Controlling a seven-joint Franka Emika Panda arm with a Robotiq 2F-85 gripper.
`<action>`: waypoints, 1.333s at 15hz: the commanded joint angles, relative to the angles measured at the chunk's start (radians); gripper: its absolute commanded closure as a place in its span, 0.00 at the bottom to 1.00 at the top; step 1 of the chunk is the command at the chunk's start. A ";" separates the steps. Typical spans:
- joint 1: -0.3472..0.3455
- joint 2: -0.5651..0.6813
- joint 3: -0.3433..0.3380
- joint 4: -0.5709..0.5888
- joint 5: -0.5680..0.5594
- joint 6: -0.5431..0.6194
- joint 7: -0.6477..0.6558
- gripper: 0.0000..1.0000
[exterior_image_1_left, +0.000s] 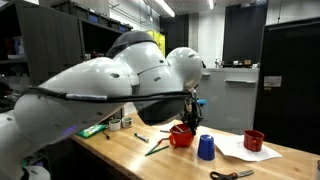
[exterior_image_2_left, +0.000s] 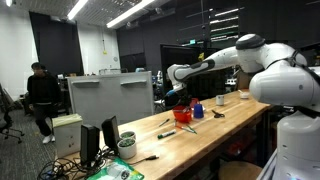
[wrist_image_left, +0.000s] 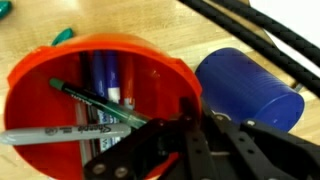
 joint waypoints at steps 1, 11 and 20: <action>-0.003 0.033 0.053 -0.018 -0.071 -0.005 0.000 0.98; 0.062 0.052 0.072 0.030 -0.130 -0.005 0.000 0.99; 0.034 0.027 0.114 0.028 -0.134 0.006 0.001 0.99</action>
